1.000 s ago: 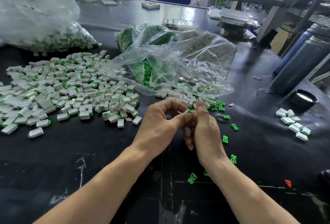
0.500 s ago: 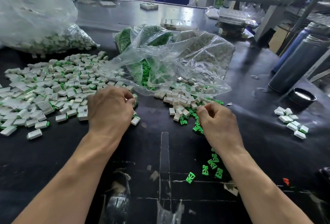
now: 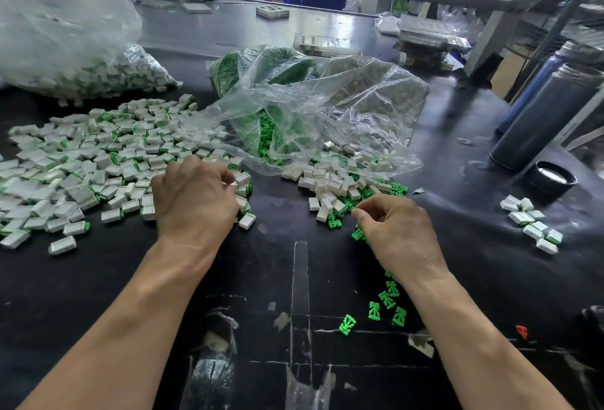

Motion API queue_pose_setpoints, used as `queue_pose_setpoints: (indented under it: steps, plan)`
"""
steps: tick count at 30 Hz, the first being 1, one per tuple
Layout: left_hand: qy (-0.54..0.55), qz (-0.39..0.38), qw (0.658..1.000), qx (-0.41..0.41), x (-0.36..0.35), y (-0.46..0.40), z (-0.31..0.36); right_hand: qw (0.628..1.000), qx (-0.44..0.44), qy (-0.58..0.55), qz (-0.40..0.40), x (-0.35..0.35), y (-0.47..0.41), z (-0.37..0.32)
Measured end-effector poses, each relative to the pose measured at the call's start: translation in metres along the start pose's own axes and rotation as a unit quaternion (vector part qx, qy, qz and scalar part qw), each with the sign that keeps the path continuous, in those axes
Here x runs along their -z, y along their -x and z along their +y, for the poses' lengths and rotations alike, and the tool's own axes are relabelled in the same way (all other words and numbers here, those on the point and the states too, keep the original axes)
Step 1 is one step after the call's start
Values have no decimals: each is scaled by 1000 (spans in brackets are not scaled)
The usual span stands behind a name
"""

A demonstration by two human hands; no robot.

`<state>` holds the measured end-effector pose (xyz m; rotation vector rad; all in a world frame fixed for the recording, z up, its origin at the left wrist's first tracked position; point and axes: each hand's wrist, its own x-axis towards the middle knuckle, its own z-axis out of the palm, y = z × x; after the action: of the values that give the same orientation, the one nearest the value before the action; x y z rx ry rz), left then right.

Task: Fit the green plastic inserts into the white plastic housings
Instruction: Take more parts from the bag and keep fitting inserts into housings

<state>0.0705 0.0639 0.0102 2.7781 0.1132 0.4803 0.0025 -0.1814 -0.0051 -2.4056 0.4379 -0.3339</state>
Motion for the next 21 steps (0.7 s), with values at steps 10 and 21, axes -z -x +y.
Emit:
queue_pose_setpoints:
  steps: [10,21]
  plan:
    - [76,25,993,-90,-5,13,16,996,56,64,-28,-8,4,-10]
    - [139,-125,934,-304,-30,43,55,990,55,118,-47,-15,3,-15]
